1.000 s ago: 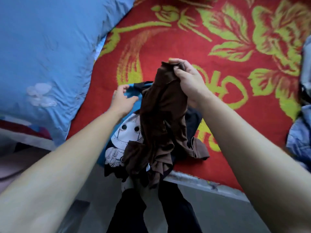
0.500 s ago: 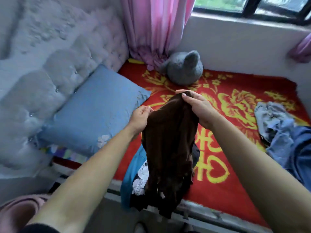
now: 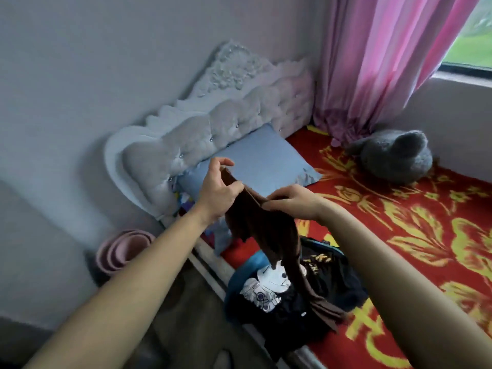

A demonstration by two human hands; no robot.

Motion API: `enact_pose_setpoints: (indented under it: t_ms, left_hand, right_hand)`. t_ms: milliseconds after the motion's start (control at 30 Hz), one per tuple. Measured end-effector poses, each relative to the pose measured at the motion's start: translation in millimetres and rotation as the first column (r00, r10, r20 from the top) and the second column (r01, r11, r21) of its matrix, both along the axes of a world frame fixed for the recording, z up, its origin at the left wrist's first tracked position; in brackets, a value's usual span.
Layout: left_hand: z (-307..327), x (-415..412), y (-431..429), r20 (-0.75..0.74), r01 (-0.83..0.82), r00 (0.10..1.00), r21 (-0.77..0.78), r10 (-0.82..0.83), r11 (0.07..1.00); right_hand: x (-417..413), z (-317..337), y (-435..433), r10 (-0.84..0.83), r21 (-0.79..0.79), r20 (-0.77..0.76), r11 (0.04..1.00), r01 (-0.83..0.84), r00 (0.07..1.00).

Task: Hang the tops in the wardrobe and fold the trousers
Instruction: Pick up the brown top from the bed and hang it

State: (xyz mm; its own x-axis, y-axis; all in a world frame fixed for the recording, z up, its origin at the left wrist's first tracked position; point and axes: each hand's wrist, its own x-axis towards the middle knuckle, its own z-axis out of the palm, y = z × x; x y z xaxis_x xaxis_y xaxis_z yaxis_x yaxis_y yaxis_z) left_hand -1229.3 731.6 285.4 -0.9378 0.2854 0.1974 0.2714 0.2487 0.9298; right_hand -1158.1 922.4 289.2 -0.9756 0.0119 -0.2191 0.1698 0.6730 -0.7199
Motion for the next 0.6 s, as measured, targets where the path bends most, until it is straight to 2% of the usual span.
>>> enact_pose_setpoints:
  t_ms: [67, 100, 167, 233, 367, 467, 600]
  left_hand:
    - [-6.8, 21.2, -31.5, -0.054, -0.088, 0.995, -0.061, 0.084, 0.994]
    - [-8.5, 30.6, -49.0, -0.079, -0.136, 0.989, -0.097, 0.128, 0.986]
    - [-6.5, 48.2, -87.4, -0.104, -0.240, 0.969, -0.158, 0.225, 0.958]
    - [0.4, 65.3, -127.9, -0.106, -0.316, 0.948, -0.200, 0.300, 0.927]
    - [26.5, 100.9, -202.6, -0.025, -0.425, 0.903, -0.186, 0.428, 0.886]
    - [43.4, 126.9, -250.7, 0.022, -0.523, 0.849, -0.121, 0.529, 0.844]
    - [52.5, 164.9, -324.7, -0.116, -0.631, 0.774, -0.222, 0.623, 0.743]
  right_hand:
    - [-4.0, -8.8, -21.5, 0.097, 0.087, -0.026, 0.992, -0.094, 0.995]
    - [-6.6, -10.1, -33.7, 0.115, 0.079, -0.038, 0.991, -0.112, 0.993]
    - [-10.8, -7.9, -62.0, 0.148, -0.065, -0.031, 0.987, -0.149, 0.989]
    - [-13.4, -1.9, -92.5, 0.180, -0.132, -0.067, 0.973, -0.188, 0.981]
    - [-12.0, 21.0, -161.7, 0.245, -0.066, -0.290, 0.959, -0.275, 0.925]
    - [-1.8, 39.1, -220.6, 0.325, -0.022, -0.381, 0.933, -0.360, 0.866]
    - [21.5, 55.0, -306.2, 0.393, 0.006, -0.469, 0.897, -0.443, 0.791]
